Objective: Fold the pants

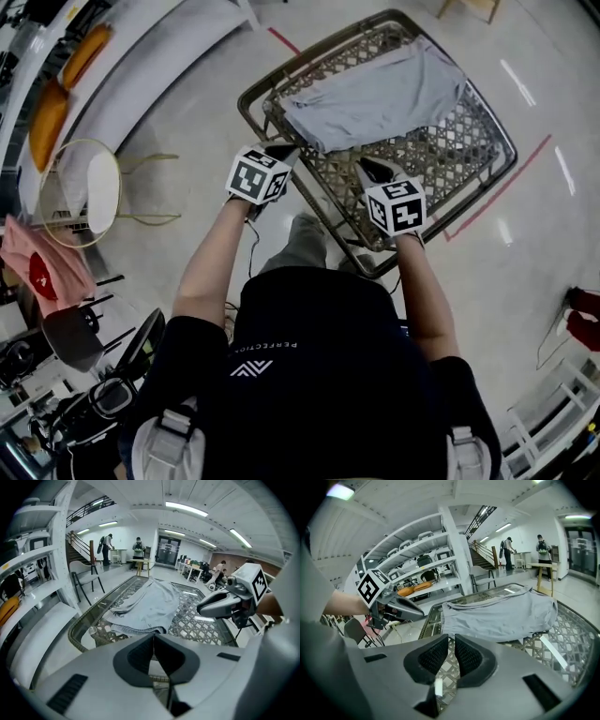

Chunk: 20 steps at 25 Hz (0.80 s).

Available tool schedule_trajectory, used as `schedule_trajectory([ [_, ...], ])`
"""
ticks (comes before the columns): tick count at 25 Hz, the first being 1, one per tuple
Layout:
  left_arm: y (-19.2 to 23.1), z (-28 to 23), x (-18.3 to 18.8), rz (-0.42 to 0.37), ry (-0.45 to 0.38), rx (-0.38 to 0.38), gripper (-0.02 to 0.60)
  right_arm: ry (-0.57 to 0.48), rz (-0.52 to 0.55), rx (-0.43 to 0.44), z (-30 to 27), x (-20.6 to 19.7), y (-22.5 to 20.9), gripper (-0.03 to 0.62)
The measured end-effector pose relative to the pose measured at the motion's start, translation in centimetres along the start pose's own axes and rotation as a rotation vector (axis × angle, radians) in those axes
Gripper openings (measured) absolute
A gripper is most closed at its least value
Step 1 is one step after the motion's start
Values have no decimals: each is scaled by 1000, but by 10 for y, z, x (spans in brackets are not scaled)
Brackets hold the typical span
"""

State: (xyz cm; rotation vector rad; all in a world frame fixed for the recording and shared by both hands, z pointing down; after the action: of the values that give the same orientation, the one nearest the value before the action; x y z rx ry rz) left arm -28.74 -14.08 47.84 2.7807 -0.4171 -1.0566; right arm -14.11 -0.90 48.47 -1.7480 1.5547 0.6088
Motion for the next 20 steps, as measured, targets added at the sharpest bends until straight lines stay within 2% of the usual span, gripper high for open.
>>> schedule_trajectory([
  [6, 49, -16, 22, -65, 21, -55, 12, 20, -44, 6, -37, 22, 3, 48],
  [12, 75, -39, 34, -104, 68, -131, 15, 53, -88, 17, -58, 26, 6, 48],
  [13, 76, -44, 36, -109, 70, -143, 26, 62, -95, 25, -63, 26, 7, 48],
  [15, 80, -51, 39, -131, 86, -171, 125, 76, -105, 42, -72, 27, 11, 48],
  [20, 91, -60, 44, -200, 123, -227, 132, 95, -92, 70, -85, 30, 21, 134],
])
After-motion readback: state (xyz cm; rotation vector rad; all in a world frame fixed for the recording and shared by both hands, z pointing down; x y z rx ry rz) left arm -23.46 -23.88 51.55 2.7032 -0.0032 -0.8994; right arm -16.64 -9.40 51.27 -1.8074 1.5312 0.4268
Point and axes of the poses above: the fingertips, and each gripper's own axes: z backward along the fingers, y to its left, x out of its top, the point moved 6 cm from there along z, backward along the fingers, and after that the axes turned 8 degrees about -x, right-handed, at the moved point
